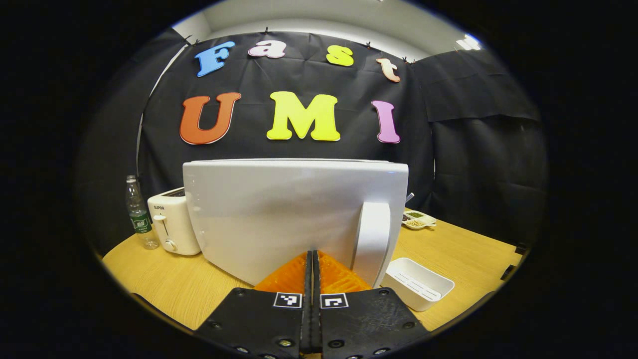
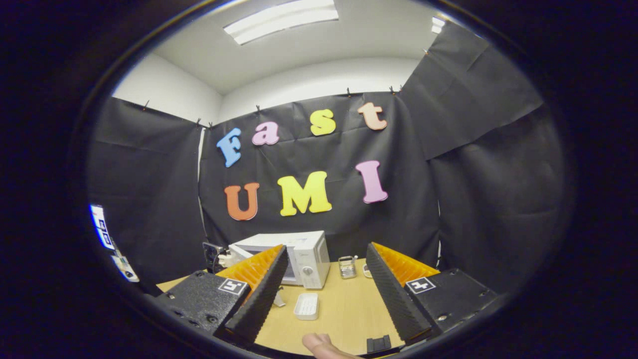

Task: Open the microwave oven with the left hand, put the food in, and close the microwave oven.

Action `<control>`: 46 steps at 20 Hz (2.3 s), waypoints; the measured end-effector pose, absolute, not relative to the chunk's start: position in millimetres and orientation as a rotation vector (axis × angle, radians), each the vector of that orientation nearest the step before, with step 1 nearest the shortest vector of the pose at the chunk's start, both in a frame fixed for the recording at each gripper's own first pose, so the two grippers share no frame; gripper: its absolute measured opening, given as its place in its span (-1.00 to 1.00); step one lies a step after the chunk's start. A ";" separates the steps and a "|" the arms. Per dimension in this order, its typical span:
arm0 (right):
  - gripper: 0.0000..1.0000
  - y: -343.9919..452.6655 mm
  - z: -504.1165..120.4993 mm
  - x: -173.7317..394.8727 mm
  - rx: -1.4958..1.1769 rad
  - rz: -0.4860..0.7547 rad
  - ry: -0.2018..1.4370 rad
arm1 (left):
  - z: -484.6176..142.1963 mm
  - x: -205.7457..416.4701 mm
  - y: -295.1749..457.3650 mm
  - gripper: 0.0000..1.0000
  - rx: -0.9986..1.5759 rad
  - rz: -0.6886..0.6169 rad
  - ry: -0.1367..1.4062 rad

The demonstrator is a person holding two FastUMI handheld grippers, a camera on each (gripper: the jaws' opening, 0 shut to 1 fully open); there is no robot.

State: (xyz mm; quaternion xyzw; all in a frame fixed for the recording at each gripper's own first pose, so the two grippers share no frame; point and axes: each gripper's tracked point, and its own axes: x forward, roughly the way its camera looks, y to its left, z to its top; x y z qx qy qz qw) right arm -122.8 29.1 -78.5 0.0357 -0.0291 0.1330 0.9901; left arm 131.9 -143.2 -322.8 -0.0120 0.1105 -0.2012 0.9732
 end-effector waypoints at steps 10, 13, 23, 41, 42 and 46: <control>1.00 14.0 -95.4 -68.5 0.071 0.267 -0.022 | -315.8 178.3 -186.2 -1.00 -0.051 -0.397 0.236; 0.80 1.7 -91.1 -55.1 0.041 0.235 -0.035 | -318.0 202.5 -196.7 -1.00 -0.062 -0.387 0.242; 1.00 -13.6 -39.3 -82.6 -0.019 0.189 -0.150 | -324.4 244.4 -211.0 -0.97 -0.107 -0.276 0.332; 0.80 -23.5 -28.2 -127.5 -0.016 0.135 -0.144 | -222.6 142.3 -151.0 0.87 -0.120 -0.208 0.243; 0.80 -23.6 -25.5 -128.7 -0.011 0.132 -0.143 | -211.3 136.0 -146.3 0.87 -0.111 -0.214 0.231; 0.80 -21.6 -16.1 -133.4 -0.005 0.118 -0.147 | -167.2 110.9 -118.7 0.87 -0.090 -0.195 0.199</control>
